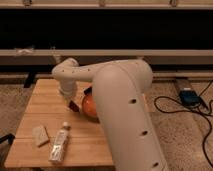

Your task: Place the pepper in the ceramic cup

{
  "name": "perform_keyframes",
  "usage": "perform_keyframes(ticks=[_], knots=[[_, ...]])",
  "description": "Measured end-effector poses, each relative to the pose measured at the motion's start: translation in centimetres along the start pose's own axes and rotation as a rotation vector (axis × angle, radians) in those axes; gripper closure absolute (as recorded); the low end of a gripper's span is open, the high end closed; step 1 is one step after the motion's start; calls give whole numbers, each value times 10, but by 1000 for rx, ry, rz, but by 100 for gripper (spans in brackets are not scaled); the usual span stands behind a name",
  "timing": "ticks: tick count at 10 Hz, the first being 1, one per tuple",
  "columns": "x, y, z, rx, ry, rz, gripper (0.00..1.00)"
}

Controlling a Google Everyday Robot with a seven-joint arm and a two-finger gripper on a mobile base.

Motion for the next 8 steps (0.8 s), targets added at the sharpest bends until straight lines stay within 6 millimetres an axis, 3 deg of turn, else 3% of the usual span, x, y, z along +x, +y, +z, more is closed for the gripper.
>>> perform_keyframes(ticks=[3,8], knots=[[16,-15,-58,16,-141,70,100],[91,-86,-92,46,-289,290,100]])
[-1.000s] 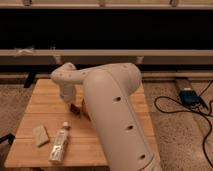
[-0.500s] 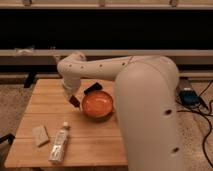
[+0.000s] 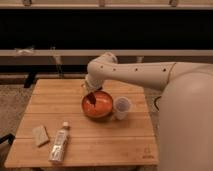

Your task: Place the pepper in the ceramic cup

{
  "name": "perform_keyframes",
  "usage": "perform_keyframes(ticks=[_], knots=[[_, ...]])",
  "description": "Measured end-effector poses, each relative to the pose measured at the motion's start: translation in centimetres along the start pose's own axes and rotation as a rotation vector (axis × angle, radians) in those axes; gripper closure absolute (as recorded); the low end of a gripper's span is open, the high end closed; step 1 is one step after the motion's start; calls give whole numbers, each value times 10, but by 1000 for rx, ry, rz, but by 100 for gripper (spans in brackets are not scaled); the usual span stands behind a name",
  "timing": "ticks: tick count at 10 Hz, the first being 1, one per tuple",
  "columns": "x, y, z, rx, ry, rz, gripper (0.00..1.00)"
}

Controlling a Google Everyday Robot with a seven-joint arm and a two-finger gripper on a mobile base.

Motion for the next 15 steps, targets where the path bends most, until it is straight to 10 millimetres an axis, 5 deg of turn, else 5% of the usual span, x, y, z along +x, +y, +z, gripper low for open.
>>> perform_keyframes(ticks=[5,12,15], knots=[[28,-72,-55,54,-112,175,100],[75,-122,-74,101,-116,295,99],[88,-133,-66,108,-119,324,74]])
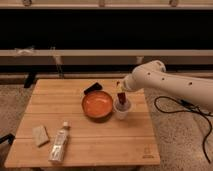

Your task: Place the pepper in the ceramic cup

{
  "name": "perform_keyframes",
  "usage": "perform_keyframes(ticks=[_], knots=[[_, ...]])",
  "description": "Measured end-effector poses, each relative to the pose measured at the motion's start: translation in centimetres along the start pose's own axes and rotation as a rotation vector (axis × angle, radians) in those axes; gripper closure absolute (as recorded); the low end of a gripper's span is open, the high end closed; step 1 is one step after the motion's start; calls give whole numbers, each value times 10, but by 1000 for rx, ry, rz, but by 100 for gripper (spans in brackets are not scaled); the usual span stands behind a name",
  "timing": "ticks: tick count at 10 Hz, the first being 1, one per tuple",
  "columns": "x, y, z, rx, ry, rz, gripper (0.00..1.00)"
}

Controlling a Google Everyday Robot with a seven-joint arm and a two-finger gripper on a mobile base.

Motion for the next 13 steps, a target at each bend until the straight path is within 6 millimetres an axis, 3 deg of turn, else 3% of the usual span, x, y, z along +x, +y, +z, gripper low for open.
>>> perform_keyframes(ticks=[5,6,13], knots=[[5,0,13,3,-12,10,25],[4,0,13,5,-15,7,20],[-4,7,-5,26,-30,-48,20]])
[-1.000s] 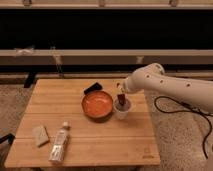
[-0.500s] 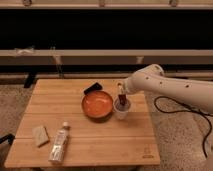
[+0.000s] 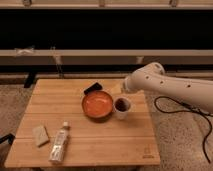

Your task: Place the pepper in the ceramic cup

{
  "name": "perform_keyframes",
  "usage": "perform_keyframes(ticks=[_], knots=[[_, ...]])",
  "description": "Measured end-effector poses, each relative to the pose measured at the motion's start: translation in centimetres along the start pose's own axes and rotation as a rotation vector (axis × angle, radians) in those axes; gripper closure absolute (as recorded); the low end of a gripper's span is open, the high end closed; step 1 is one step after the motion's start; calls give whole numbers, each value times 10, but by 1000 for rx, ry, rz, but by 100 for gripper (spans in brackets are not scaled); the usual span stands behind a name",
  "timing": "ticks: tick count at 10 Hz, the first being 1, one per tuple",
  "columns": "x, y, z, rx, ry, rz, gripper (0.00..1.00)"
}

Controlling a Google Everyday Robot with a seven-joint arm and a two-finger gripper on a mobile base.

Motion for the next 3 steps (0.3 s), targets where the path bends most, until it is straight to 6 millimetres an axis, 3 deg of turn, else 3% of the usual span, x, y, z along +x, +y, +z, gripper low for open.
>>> perform_keyframes(ticks=[3], knots=[[-2,4,-3,-2,0,-12,20]])
